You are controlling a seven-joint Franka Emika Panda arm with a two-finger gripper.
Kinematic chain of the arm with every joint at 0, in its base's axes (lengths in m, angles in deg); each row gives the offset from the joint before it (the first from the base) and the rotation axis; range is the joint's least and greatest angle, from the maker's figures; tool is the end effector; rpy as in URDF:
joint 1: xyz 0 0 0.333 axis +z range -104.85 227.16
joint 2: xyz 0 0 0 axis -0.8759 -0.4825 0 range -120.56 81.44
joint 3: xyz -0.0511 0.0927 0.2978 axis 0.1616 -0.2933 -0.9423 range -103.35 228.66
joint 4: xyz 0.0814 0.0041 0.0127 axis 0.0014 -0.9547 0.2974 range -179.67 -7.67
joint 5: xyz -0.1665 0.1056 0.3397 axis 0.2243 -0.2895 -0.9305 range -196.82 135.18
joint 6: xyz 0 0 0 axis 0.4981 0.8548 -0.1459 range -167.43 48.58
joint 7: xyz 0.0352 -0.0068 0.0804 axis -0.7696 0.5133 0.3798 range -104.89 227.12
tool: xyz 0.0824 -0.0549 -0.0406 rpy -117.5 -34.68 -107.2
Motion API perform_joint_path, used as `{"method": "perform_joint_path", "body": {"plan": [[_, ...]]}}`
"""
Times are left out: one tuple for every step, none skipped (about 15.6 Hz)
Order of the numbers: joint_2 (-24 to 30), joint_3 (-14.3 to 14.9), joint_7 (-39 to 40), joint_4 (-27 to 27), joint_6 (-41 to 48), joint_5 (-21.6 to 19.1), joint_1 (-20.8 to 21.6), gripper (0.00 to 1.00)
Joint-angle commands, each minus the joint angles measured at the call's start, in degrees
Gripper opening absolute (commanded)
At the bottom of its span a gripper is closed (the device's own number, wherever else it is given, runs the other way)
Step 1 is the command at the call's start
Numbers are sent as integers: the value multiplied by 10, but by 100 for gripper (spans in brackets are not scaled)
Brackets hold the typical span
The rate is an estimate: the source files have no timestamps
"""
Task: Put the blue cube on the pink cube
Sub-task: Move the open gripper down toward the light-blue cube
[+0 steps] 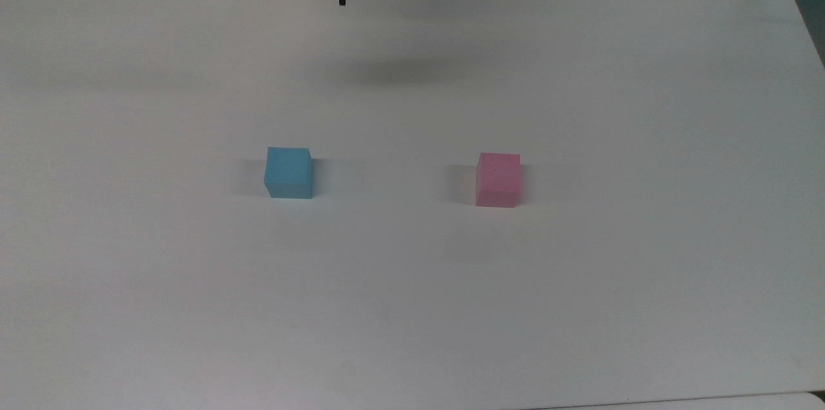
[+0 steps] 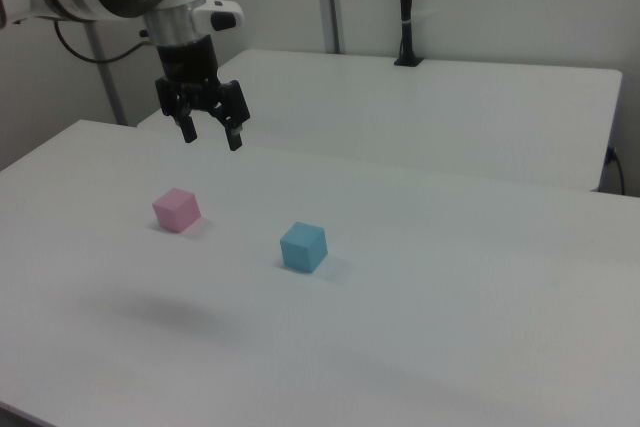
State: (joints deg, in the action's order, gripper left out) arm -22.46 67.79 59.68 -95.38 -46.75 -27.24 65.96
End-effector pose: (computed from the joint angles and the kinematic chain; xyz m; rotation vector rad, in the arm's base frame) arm 0.5751 -0.0083 0.5886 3.0746 -0.0399 -0.0065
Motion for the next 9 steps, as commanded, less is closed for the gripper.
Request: {"method": "perform_joint_path", "body": {"plan": [[-46, 27, 12, 28, -43, -23, 4, 100], [-63, 30, 12, 30, -59, -24, 6, 100], [-81, 32, 13, 30, -86, -23, 5, 100], [-102, 34, 13, 30, -115, -22, 3, 100], [-122, 40, 14, 30, -136, -20, 4, 100], [-142, 47, 22, 30, -155, -18, 4, 100], [-162, 53, 31, 30, -179, -21, 3, 100], [-177, 59, 40, 30, -203, -22, 3, 100], [-196, 62, 47, 29, -225, -21, 3, 100]]}}
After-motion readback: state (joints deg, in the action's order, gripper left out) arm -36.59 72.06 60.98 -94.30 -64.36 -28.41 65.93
